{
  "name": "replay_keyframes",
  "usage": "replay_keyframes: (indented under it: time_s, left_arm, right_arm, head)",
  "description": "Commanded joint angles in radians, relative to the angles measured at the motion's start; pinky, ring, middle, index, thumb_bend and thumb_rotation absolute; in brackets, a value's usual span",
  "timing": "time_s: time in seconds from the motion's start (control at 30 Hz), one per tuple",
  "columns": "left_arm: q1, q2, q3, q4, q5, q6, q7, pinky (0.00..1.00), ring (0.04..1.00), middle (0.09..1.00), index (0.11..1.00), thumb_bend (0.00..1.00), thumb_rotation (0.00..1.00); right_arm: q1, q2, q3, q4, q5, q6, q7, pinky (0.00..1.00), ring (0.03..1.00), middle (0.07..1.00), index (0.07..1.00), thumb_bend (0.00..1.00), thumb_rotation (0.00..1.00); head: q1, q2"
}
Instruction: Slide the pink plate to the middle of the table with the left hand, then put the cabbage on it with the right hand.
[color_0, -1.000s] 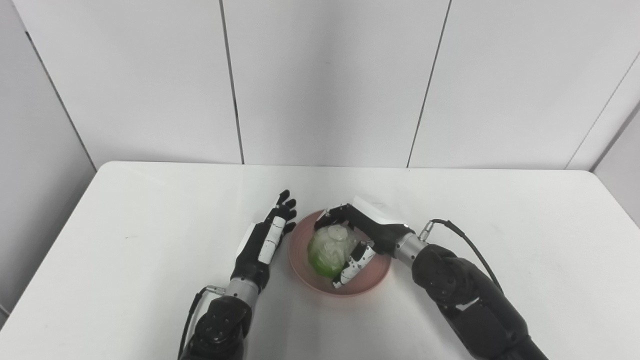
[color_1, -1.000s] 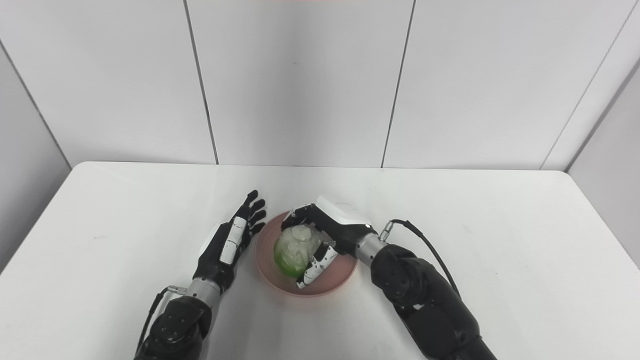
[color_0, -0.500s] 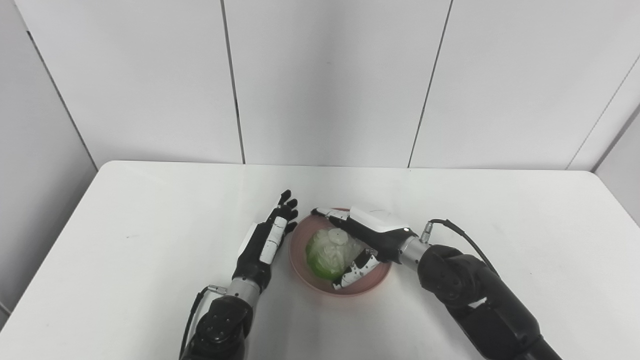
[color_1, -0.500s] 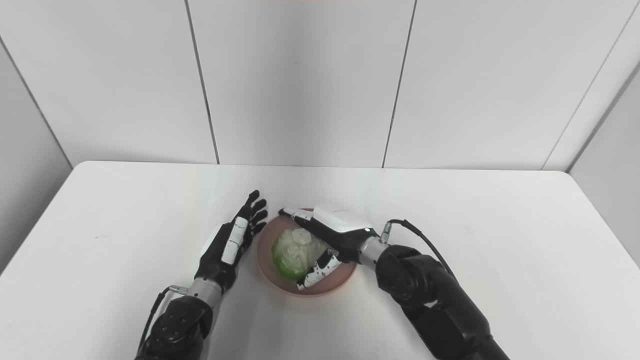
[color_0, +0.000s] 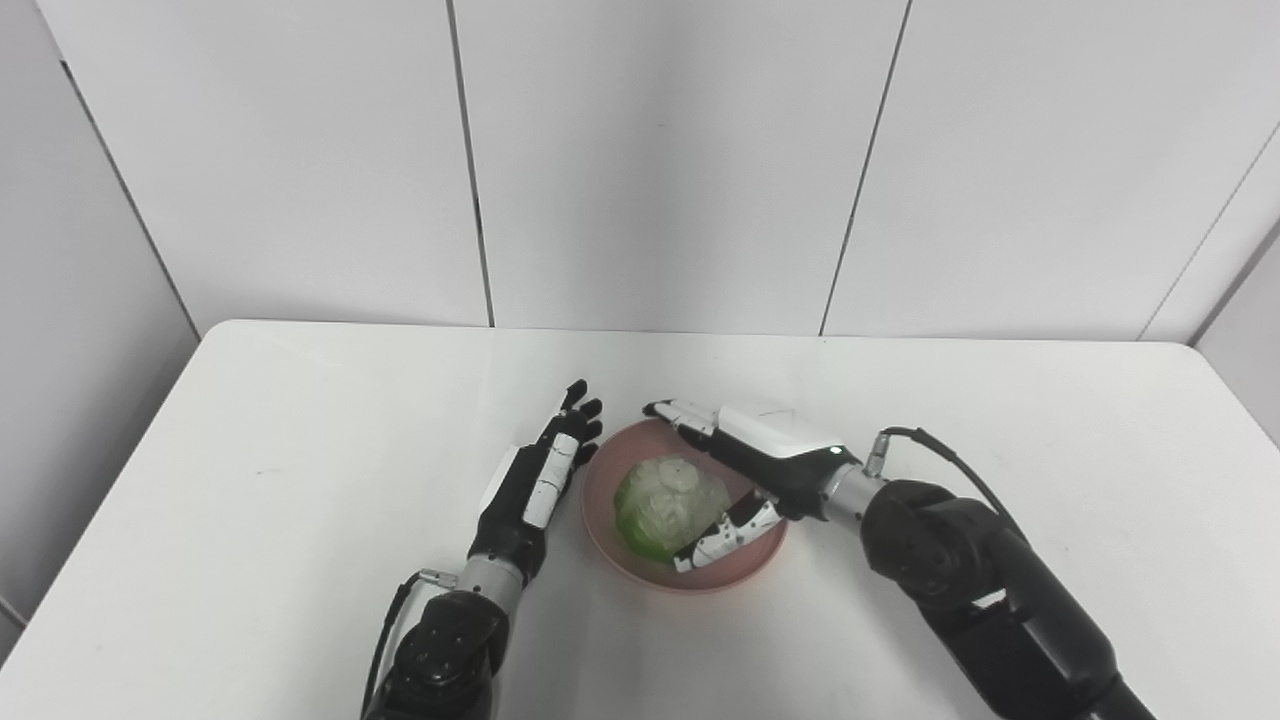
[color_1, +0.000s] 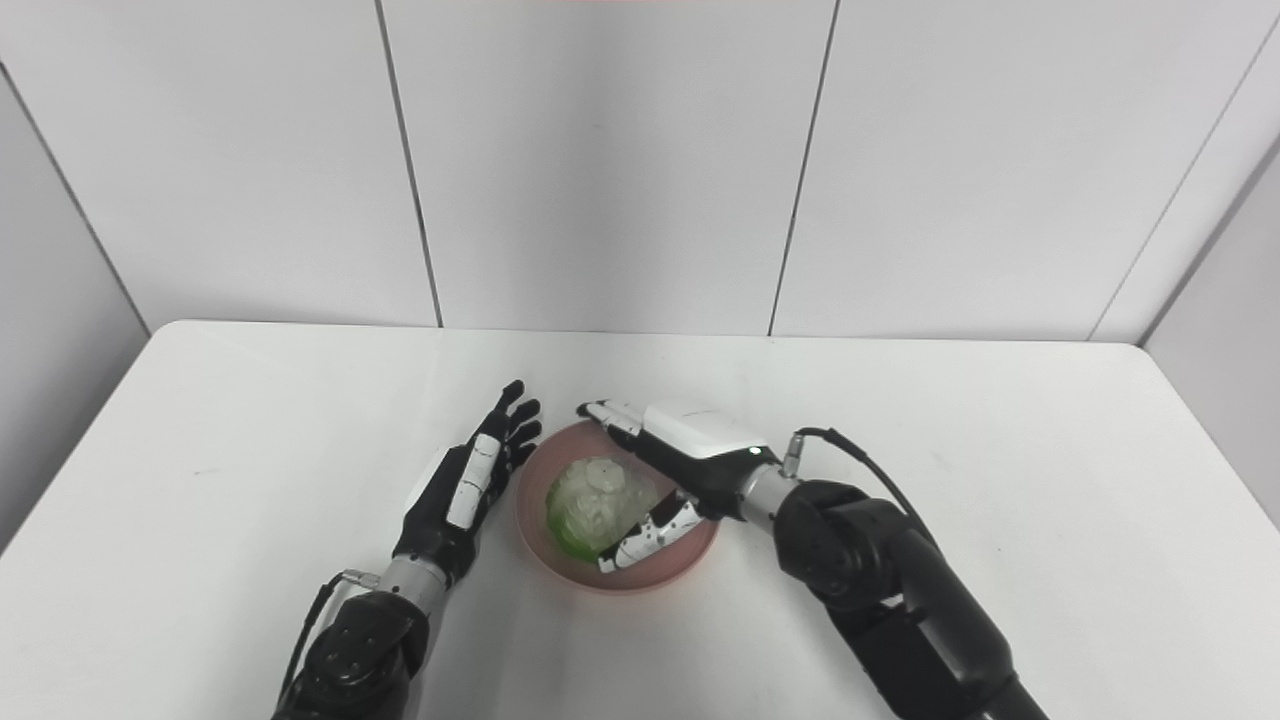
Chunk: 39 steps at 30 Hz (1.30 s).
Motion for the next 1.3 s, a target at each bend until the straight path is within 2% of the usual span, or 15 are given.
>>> replay_keyframes:
  time_s: [0.0,0.37,0.43,0.5,0.57,0.6,0.7,0.8,0.9,1.0,1.03,1.1,1.17,1.23,1.27]
  left_arm:
    - [0.018,-0.012,-0.032,0.031,0.009,0.081,-0.046,0.91,0.947,0.956,0.964,0.83,1.0]
    - [0.02,-0.008,-0.03,0.03,0.013,0.09,-0.04,0.93,0.949,0.954,0.963,0.82,1.0]
    - [0.019,-0.008,-0.027,0.035,0.011,0.087,-0.039,0.93,0.951,0.956,0.965,0.83,1.0]
    - [0.021,-0.007,-0.025,0.035,0.003,0.081,-0.045,0.94,0.957,0.961,0.969,0.84,1.0]
    - [0.02,-0.009,-0.017,0.039,-0.01,0.066,-0.052,0.95,0.962,0.967,0.975,0.83,1.0]
    - [0.02,-0.01,-0.013,0.041,-0.014,0.058,-0.053,0.95,0.963,0.969,0.976,0.82,1.0]
    - [0.02,-0.002,-0.011,0.044,-0.015,0.034,-0.058,0.96,0.965,0.974,0.978,0.81,1.0]
    - [0.029,0.001,-0.006,0.031,-0.01,0.001,-0.052,0.97,0.973,0.988,0.988,0.81,1.0]
    - [0.04,-0.002,-0.001,0.012,0.005,-0.023,-0.028,0.93,0.955,0.978,0.977,0.77,1.0]
    - [0.049,-0.007,0.006,-0.014,0.027,0.001,0.011,0.95,0.97,0.985,0.987,0.77,1.0]
    - [0.053,-0.007,0.008,-0.028,0.037,0.015,0.022,0.96,0.978,0.992,0.994,0.82,1.0]
    - [0.059,-0.001,0.008,-0.042,0.056,0.019,0.034,0.97,0.98,0.994,0.994,0.84,1.0]
    - [0.067,0.02,-0.009,-0.061,0.111,0.015,0.05,0.96,0.99,0.999,0.999,0.92,1.0]
    - [0.076,0.024,-0.007,-0.07,0.14,-0.008,0.07,0.97,0.996,1.0,1.0,0.93,1.0]
    - [0.079,0.021,-0.001,-0.071,0.143,-0.02,0.079,0.99,0.999,0.999,0.999,0.92,1.0]
  right_arm:
    - [-0.037,-0.009,-0.025,-0.036,0.014,0.017,-0.011,0.95,1.0,1.0,1.0,1.0,0.5]
    - [-0.05,-0.019,-0.11,-0.07,0.061,0.022,-0.016,0.94,0.998,1.0,1.0,1.0,0.57]
    - [-0.045,-0.013,-0.132,-0.074,0.071,0.027,-0.028,0.92,0.994,1.0,1.0,1.0,0.58]
    - [-0.035,0.0,-0.16,-0.078,0.09,0.048,-0.041,0.82,0.971,1.0,1.0,1.0,0.6]
    - [-0.019,0.014,-0.191,-0.074,0.123,0.053,-0.064,0.79,0.957,1.0,1.0,1.0,0.65]
    - [-0.009,0.019,-0.204,-0.065,0.139,0.046,-0.079,0.79,0.957,1.0,1.0,1.0,0.67]
    - [0.016,0.037,-0.236,-0.04,0.173,0.039,-0.127,0.87,0.985,1.0,1.0,0.99,0.87]
    - [0.047,0.065,-0.27,-0.027,0.199,0.081,-0.17,0.91,0.999,1.0,1.0,0.94,0.98]
    - [0.072,0.095,-0.306,-0.008,0.239,0.096,-0.212,0.92,1.0,1.0,1.0,0.91,1.0]
    - [0.105,0.158,-0.373,0.039,0.339,0.059,-0.279,0.97,1.0,1.0,1.0,0.91,1.0]
    - [0.115,0.173,-0.386,0.056,0.359,0.031,-0.301,0.99,1.0,1.0,1.0,0.87,1.0]
    - [0.129,0.19,-0.4,0.085,0.393,-0.004,-0.329,0.99,1.0,1.0,1.0,0.85,1.0]
    - [0.144,0.212,-0.422,0.105,0.445,0.006,-0.347,1.0,1.0,1.0,1.0,0.88,1.0]
    - [0.163,0.228,-0.433,0.117,0.475,0.003,-0.366,1.0,1.0,1.0,1.0,0.89,1.0]
    - [0.17,0.233,-0.433,0.118,0.482,0.001,-0.375,1.0,1.0,1.0,1.0,0.85,1.0]
  head:
    - [0.0,0.001]
    - [-0.005,-0.005]
    - [-0.005,-0.009]
    - [-0.007,-0.013]
    - [-0.008,-0.015]
    - [-0.008,-0.016]
    - [-0.007,-0.02]
    - [-0.009,-0.025]
    - [-0.011,-0.029]
    - [-0.009,-0.032]
    - [-0.01,-0.032]
    - [-0.009,-0.035]
    - [-0.011,-0.038]
    - [-0.011,-0.039]
    - [-0.01,-0.039]
